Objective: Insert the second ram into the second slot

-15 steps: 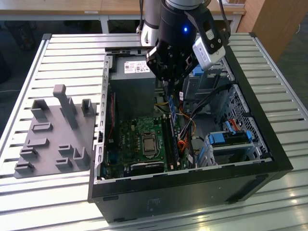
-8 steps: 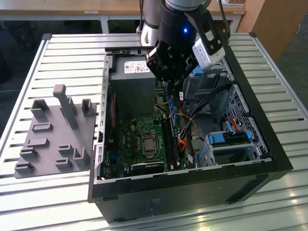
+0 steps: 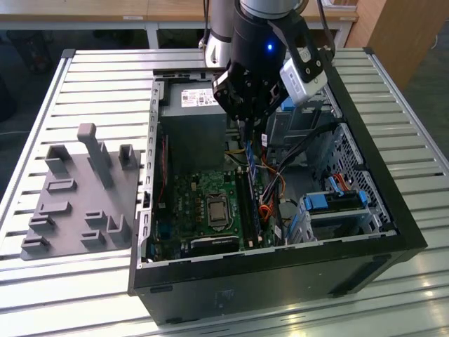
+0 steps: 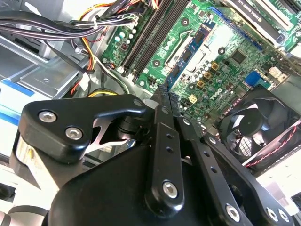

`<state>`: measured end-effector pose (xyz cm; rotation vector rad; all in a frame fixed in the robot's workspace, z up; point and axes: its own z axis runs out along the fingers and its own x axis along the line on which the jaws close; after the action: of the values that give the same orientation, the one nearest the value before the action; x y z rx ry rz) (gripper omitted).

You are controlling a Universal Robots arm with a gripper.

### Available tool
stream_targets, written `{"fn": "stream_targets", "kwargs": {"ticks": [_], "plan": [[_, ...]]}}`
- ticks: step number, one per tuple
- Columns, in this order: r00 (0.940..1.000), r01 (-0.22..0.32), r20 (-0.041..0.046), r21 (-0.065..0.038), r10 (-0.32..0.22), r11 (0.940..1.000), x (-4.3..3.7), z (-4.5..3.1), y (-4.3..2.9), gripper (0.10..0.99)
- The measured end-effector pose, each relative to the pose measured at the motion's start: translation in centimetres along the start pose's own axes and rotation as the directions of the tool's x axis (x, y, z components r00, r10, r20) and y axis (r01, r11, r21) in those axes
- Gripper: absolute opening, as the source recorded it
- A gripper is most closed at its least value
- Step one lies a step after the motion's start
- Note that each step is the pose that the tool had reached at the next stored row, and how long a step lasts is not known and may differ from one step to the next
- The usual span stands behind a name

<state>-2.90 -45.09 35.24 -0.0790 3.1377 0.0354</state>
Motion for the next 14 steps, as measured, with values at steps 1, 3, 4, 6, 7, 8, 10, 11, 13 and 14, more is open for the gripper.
{"fn": "stream_targets", "kwargs": {"ticks": [1, 3, 4, 6, 7, 8, 10, 11, 13, 14], "plan": [[1.0000, -0.001, 0.0000, 0.000, 0.001, 1.0000, 0.00, 0.05, 0.00, 0.114], [1.0000, -0.002, 0.0000, 0.000, 0.002, 1.0000, 0.00, 0.14, 0.00, 0.114], [1.0000, -0.002, 0.0001, 0.000, 0.002, 1.0000, 0.00, 0.19, 0.00, 0.114], [1.0000, -0.002, 0.0000, 0.000, 0.002, 1.0000, 0.00, 0.28, 0.00, 0.114], [1.0000, -0.002, 0.0000, 0.000, 0.002, 1.0000, 0.00, 0.32, -0.01, 0.114], [1.0000, -0.002, 0.0000, 0.000, 0.002, 1.0000, 0.00, 0.36, -0.01, 0.114], [1.0000, -0.002, 0.0000, 0.000, 0.002, 1.0000, 0.00, 0.42, -0.01, 0.114], [1.0000, -0.002, 0.0000, 0.000, 0.002, 1.0000, 0.00, 0.45, -0.01, 0.114], [1.0000, -0.002, 0.0000, 0.000, 0.002, 1.0000, 0.00, 0.51, -0.01, 0.114], [1.0000, -0.002, 0.0000, 0.000, 0.002, 1.0000, 0.00, 0.53, -0.01, 0.114]]}}
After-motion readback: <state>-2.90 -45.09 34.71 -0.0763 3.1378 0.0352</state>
